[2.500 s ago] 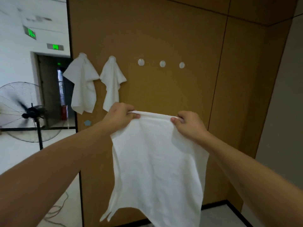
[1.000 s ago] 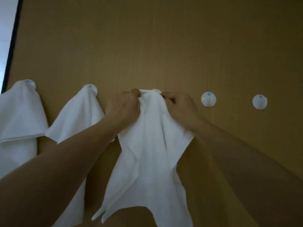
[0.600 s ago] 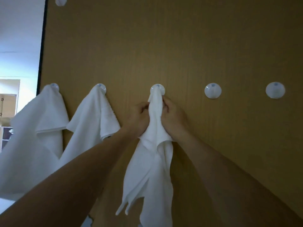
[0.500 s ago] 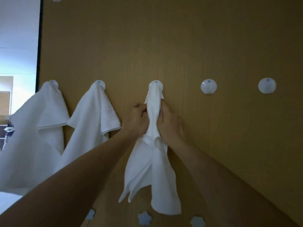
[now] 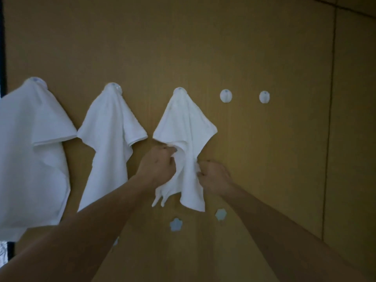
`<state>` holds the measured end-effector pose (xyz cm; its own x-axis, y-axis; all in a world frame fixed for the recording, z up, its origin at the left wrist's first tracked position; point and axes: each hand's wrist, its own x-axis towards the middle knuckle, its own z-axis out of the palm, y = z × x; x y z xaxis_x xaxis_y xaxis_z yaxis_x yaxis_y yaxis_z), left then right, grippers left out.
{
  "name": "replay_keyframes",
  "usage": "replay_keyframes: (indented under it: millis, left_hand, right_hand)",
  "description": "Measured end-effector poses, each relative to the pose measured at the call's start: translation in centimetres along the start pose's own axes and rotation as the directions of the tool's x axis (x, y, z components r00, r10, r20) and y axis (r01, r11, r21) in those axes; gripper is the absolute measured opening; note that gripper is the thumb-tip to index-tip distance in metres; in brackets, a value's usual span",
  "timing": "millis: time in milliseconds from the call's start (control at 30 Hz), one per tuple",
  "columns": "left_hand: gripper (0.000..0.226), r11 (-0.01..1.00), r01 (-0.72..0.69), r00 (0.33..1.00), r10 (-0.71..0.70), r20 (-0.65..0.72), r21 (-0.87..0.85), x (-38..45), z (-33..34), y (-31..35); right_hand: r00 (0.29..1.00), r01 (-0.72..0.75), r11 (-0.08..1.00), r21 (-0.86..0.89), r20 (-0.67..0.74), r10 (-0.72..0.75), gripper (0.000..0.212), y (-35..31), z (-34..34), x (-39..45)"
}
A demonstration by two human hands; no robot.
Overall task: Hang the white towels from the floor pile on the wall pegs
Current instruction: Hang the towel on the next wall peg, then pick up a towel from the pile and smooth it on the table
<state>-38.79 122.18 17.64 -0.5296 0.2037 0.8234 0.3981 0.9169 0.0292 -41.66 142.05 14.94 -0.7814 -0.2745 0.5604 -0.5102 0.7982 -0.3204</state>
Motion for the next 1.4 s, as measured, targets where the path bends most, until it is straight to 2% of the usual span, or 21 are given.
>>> replay_keyframes:
  millis: [33,200,333,500,667,800,933,1033,1200,1400]
  left_hand:
    - [0.036,0.999,-0.028,1.0,0.028,0.009,-0.025,-0.9,-0.1,0.4]
    - [0.037,0.985,-0.09,0.988,0.107,0.112,-0.147,-5.2,1.1,4.7]
    - [0.042,0.949,-0.145,0.967,0.196,0.164,-0.28,-7.7,2.8,11.7]
    - [0.039,0.873,-0.233,0.924,0.337,0.183,-0.429,-10.9,4.0,25.6]
    - [0.037,0.725,-0.318,0.85,0.504,0.156,-0.611,-17.0,2.0,43.8]
    - [0.038,0.548,-0.394,0.698,0.701,0.149,-0.738,-24.5,-1.4,59.3]
    - [0.044,0.386,-0.427,0.549,0.829,0.104,-0.818,-33.5,-7.1,74.2]
    - [0.047,0.236,-0.433,0.407,0.912,0.045,-0.87,-40.8,-12.1,83.5]
    - [0.05,0.008,-0.429,0.137,0.989,-0.056,-0.903,-52.9,-20.6,96.0]
    - [0.051,-0.287,-0.361,-0.16,0.956,-0.245,-0.887,-66.4,-28.2,107.2]
  right_hand:
    - [1.0,-0.025,0.999,-0.023,0.006,0.025,0.012,0.0,0.1,-1.4]
    - [0.977,-0.215,0.957,-0.196,-0.041,0.211,0.05,0.4,-1.9,-9.1]
    - [0.935,-0.352,0.867,-0.352,-0.094,0.342,0.056,2.2,-5.8,-17.0]
    - [0.834,-0.543,0.726,-0.422,-0.167,0.526,0.059,5.1,-12.9,-30.2]
    - [0.687,-0.71,0.539,-0.453,-0.279,0.671,0.056,7.2,-21.0,-47.7]
    - [0.504,-0.835,0.344,-0.429,-0.348,0.791,0.056,6.9,-27.6,-64.9]
    - [0.268,-0.926,0.104,-0.363,-0.437,0.858,0.057,4.2,-33.7,-82.0]
    - [0.085,-0.956,-0.067,-0.286,-0.489,0.868,0.058,0.8,-37.3,-93.6]
    - [-0.231,-0.939,-0.333,-0.084,-0.561,0.795,0.055,-6.4,-40.3,-109.3]
    - [-0.564,-0.795,-0.59,0.139,-0.529,0.634,0.056,-12.9,-40.5,-124.7]
